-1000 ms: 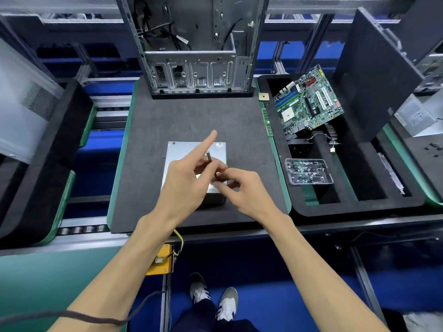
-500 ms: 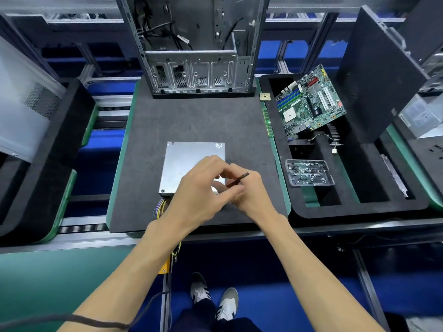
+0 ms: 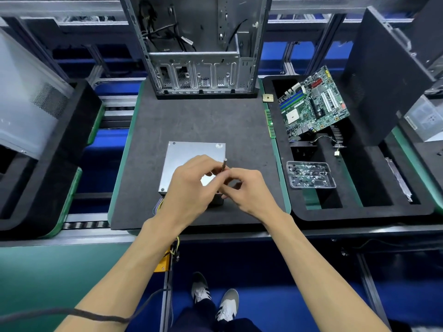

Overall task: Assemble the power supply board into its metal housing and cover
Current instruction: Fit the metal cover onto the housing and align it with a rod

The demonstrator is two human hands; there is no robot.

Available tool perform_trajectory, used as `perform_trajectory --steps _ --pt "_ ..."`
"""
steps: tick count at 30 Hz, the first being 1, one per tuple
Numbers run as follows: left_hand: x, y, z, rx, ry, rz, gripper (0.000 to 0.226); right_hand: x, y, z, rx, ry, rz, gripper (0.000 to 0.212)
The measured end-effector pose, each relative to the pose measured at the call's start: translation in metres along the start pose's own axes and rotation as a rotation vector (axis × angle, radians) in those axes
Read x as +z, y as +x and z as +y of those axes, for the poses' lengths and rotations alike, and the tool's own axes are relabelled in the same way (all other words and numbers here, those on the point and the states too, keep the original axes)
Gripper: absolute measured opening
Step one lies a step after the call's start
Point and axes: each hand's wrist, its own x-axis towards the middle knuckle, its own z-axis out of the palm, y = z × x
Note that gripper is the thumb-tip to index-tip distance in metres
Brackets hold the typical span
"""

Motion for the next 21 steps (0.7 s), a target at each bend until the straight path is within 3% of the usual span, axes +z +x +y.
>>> perform_trajectory --steps 7,13,17,21 --pt "-0.002 -0.002 0.002 -0.053 -0.018 -0.080 0.019 0.008 0.005 -0.001 -0.054 -0.060 0.055 0.012" --pt "-0.009 -0.004 -0.002 -0.139 -0.075 -0.068 0.030 0.006 0.012 -0.006 -0.095 -0.115 0.022 0.031" --pt "-0.016 -0.005 -0.023 -0.305 -0.168 0.057 0.034 0.000 0.017 -0.003 -0.008 0.029 0.130 0.029" --pt "-0.018 -0.002 -0.066 -0.558 -0.012 0.208 0.032 -0.005 0.027 0.004 0.192 0.103 0.294 0.041"
